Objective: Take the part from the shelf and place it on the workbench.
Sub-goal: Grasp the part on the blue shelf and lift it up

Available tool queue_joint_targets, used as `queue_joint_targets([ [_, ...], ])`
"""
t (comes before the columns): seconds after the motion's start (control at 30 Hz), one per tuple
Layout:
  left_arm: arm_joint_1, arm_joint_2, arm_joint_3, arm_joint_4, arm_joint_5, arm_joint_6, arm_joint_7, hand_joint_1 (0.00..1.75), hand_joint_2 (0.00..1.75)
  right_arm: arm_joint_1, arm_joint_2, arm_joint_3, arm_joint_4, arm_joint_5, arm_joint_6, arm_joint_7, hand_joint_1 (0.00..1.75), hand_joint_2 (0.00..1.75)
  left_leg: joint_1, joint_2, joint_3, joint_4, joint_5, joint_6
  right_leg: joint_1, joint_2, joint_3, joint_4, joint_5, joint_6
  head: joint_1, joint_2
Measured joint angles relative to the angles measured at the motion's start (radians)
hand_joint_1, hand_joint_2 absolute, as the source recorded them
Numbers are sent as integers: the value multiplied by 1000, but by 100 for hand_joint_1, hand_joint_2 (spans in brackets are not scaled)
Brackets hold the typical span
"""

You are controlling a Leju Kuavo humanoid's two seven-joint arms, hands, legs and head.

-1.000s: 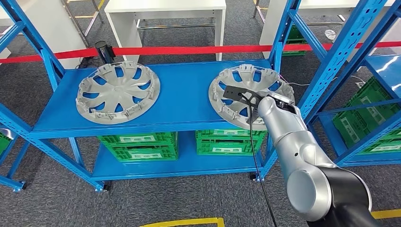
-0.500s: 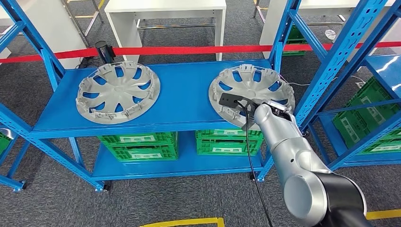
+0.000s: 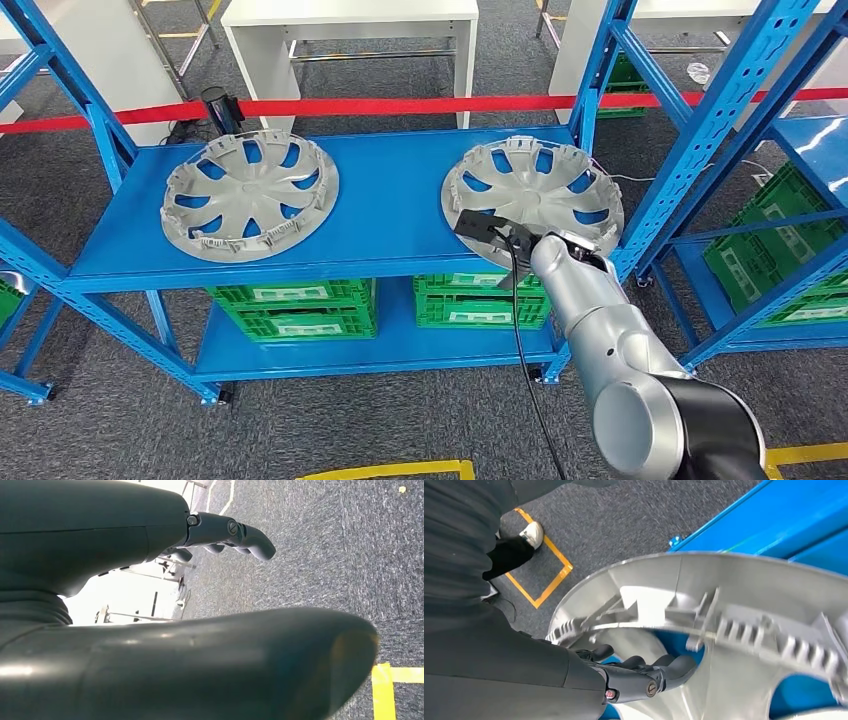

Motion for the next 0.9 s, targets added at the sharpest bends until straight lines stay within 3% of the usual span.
queue_joint_targets([
  [0.6,0,-9,16,0,0,-7,5,0,0,27,13,-1,0,-6,0,-8,2,175,0,0,1,0,0,0,0,0,0,0,0,0,0,0],
  [0.7,0,-10,21,0,-1,-10,5,0,0,31,14,-1,0,-11,2,-5,29,175,0,0,1,0,0,0,0,0,0,0,0,0,0,0],
  [0.83,0,-11,24,0,-12,-12,4,0,0,32,12,-1,0,-18,5,3,169,175,0,0,1,0,0,0,0,0,1,0,0,0,0,0],
  [0.9,0,-10,24,0,-18,-14,4,0,0,31,10,-2,0,-23,5,6,173,175,0,0,1,0,0,0,0,0,1,0,0,0,0,0],
])
